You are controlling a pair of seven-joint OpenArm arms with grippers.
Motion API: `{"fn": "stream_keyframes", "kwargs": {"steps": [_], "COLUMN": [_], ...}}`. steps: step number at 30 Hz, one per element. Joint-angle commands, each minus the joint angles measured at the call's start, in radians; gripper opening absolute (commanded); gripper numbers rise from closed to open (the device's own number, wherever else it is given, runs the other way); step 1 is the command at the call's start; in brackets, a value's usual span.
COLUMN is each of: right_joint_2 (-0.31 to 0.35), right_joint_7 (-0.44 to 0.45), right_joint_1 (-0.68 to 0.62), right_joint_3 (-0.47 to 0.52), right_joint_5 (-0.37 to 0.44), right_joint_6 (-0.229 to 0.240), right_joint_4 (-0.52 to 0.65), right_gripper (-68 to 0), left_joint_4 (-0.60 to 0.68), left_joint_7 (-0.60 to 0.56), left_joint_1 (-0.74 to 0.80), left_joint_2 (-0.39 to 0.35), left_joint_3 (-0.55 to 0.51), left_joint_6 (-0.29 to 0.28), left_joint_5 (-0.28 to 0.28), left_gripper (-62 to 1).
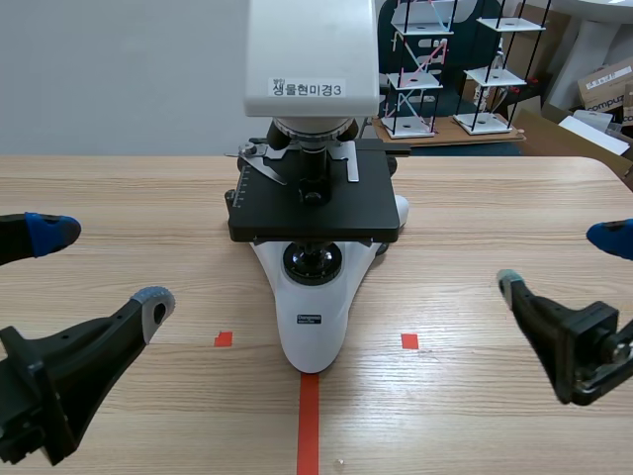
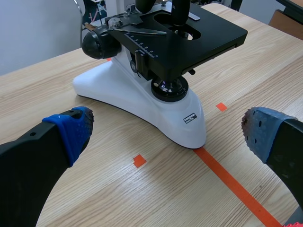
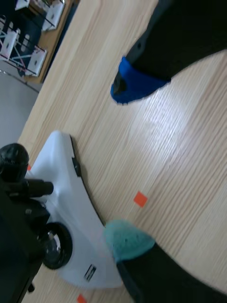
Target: Point at the revolving nosepiece
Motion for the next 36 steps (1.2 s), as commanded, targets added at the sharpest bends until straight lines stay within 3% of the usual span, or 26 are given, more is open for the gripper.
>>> {"fn": "stream_keyframes", "kwargs": {"steps": [1, 4, 5, 10, 14, 19, 25, 29, 36], "right_joint_2": [0.018, 0.028, 0.035, 0.081, 0.102, 0.102, 0.101, 0.101, 0.099], "right_joint_7": [0.004, -0.037, -0.040, -0.040, -0.051, -0.063, -0.061, -0.008, 0.058], "right_joint_1": [0.041, 0.095, 0.114, 0.234, 0.338, 0.456, 0.595, 0.684, 0.809], "right_joint_3": [0.010, 0.010, 0.009, 0.009, 0.008, -0.001, -0.085, -0.143, -0.227], "right_joint_5": [0.003, 0.003, 0.003, 0.003, 0.004, 0.021, 0.031, 0.030, 0.029], "right_joint_6": [-0.029, -0.042, -0.038, 0.022, 0.137, 0.232, 0.272, 0.378, 0.435], "right_joint_4": [0.007, 0.007, 0.007, 0.007, 0.003, -0.041, -0.181, -0.281, -0.373], "right_gripper": [-35.2, -65.1, -67.5, -67.3, -67.2, -67.2, -67.2, -67.1, -67.1], "left_joint_4": [0.011, 0.011, 0.011, 0.011, 0.011, 0.011, 0.011, 0.011, 0.011], "left_joint_7": [-0.008, -0.009, -0.010, -0.012, -0.012, -0.012, -0.012, -0.012, -0.012], "left_joint_1": [0.002, 0.002, 0.002, 0.002, 0.002, 0.002, 0.002, 0.002, 0.002], "left_joint_2": [0.000, 0.000, 0.000, 0.000, 0.000, 0.000, 0.000, 0.000, 0.000], "left_joint_3": [0.001, 0.001, 0.001, 0.001, 0.001, 0.001, 0.001, 0.001, 0.001], "left_joint_6": [-0.001, -0.001, -0.001, 0.000, 0.000, 0.000, -0.001, -0.001, -0.001], "left_joint_5": [-0.006, -0.006, -0.006, -0.007, -0.007, -0.007, -0.007, -0.007, -0.007], "left_gripper": [1.4, 1.4, 1.4, 1.4, 1.4, 1.4, 1.4, 1.4, 1.4]}}
